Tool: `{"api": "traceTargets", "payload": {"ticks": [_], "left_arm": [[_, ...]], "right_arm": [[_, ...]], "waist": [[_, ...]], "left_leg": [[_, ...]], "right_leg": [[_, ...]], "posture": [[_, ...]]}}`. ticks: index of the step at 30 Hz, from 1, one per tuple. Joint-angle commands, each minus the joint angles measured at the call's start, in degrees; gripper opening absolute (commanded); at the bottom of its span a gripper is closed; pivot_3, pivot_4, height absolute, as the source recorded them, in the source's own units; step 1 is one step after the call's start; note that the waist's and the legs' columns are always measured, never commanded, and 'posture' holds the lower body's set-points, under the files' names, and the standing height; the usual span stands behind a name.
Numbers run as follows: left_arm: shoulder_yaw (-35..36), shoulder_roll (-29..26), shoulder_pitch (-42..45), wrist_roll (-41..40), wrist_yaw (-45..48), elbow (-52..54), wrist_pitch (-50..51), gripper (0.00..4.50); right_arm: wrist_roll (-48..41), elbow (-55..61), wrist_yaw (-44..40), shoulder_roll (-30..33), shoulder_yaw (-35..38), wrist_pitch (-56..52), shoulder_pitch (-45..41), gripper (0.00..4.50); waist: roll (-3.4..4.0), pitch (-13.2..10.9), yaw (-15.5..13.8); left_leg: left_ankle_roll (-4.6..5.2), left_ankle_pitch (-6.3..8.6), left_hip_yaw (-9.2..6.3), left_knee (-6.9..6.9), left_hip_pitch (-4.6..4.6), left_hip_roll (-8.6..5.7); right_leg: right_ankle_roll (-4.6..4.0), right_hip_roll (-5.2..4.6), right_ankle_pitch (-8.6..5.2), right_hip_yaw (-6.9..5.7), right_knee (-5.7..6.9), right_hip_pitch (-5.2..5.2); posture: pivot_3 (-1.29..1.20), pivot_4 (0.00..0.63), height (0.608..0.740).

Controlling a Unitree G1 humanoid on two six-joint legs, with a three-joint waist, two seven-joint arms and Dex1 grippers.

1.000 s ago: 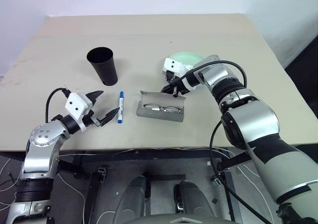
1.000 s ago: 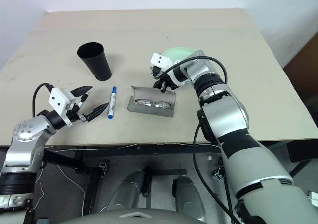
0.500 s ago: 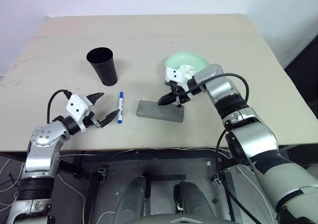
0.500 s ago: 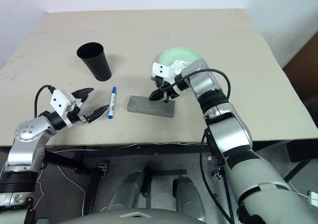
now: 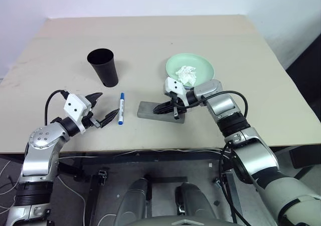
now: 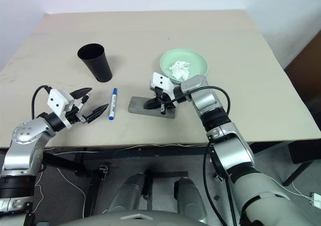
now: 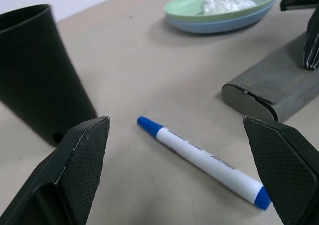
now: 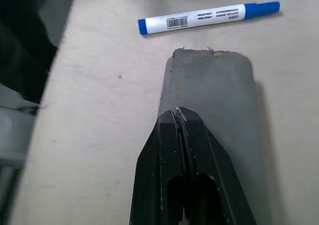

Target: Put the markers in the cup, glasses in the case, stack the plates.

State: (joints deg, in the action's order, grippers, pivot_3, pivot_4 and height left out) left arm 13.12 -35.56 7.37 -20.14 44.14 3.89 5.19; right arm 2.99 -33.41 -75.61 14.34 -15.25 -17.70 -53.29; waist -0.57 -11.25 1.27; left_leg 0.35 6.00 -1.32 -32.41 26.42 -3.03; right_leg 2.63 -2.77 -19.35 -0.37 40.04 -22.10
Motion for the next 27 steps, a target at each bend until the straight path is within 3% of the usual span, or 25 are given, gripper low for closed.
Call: {"api": "traceTargets", "payload": {"ticks": [1,5,9,15,23,27], "left_arm": [[4.1,-0.9,-1.1,-2.2,-3.1,4.7,3.7,4.50],[8.1,-0.7,-2.1,-5.0,-9.9,9.5,13.1,4.50],[8.9,-2.5,-2.7,-6.2,-13.1,10.8,23.4,4.50],[4.9,-4.4,3.2,-3.3,-20.6,8.9,38.2,4.50],[-3.1,-9.0,11.3,-0.6,-22.1,5.9,54.8,4.50],[-2.5,-8.1,16.3,-1.4,-24.1,3.5,64.5,4.50]], "right_arm": [[-6.0,1.2,-1.7,-1.2,2.6,-5.7,-0.6,0.06],[-13.7,6.3,-4.4,-0.4,6.7,-9.5,-1.6,0.06],[-15.9,8.7,-2.6,0.3,7.9,-8.8,-1.2,0.06],[-16.2,7.8,0.3,1.0,7.6,-9.2,-2.3,0.06],[-15.4,5.7,3.7,2.3,7.4,-9.2,-3.5,0.06],[-15.8,6.4,4.4,3.6,7.6,-9.6,-3.0,0.06]], "waist": [[-0.01,0.0,0.0],[0.00,0.0,-0.2],[-0.01,0.0,-0.3],[-0.03,0.0,-0.6],[-0.05,0.0,-0.4],[-0.07,0.0,-0.4]], "left_leg": [[0.00,0.00,0.00,0.06,0.00,0.00],[0.00,-0.01,-0.01,0.23,0.08,0.00],[0.00,-0.01,0.00,0.21,0.08,0.00],[0.00,-0.01,0.01,0.23,0.13,0.00],[-0.01,-0.02,0.03,0.28,0.17,0.00],[-0.01,-0.03,0.03,0.29,0.19,0.00]], "right_leg": [[-0.08,0.00,0.02,0.00,-0.02,-0.03],[-0.23,-0.02,0.11,0.00,-0.05,-0.26],[-0.19,-0.02,0.13,-0.01,-0.14,-0.22],[-0.01,-0.01,0.23,-0.01,-0.33,-0.20],[0.09,0.02,0.28,-0.01,-0.49,-0.18],[0.12,0.05,0.28,-0.01,-0.51,-0.18]], "posture": [[0.00,0.150,0.727],[0.00,0.150,0.727],[0.00,0.150,0.727],[0.00,0.150,0.727],[0.00,0.150,0.727],[0.00,0.150,0.727]]}}
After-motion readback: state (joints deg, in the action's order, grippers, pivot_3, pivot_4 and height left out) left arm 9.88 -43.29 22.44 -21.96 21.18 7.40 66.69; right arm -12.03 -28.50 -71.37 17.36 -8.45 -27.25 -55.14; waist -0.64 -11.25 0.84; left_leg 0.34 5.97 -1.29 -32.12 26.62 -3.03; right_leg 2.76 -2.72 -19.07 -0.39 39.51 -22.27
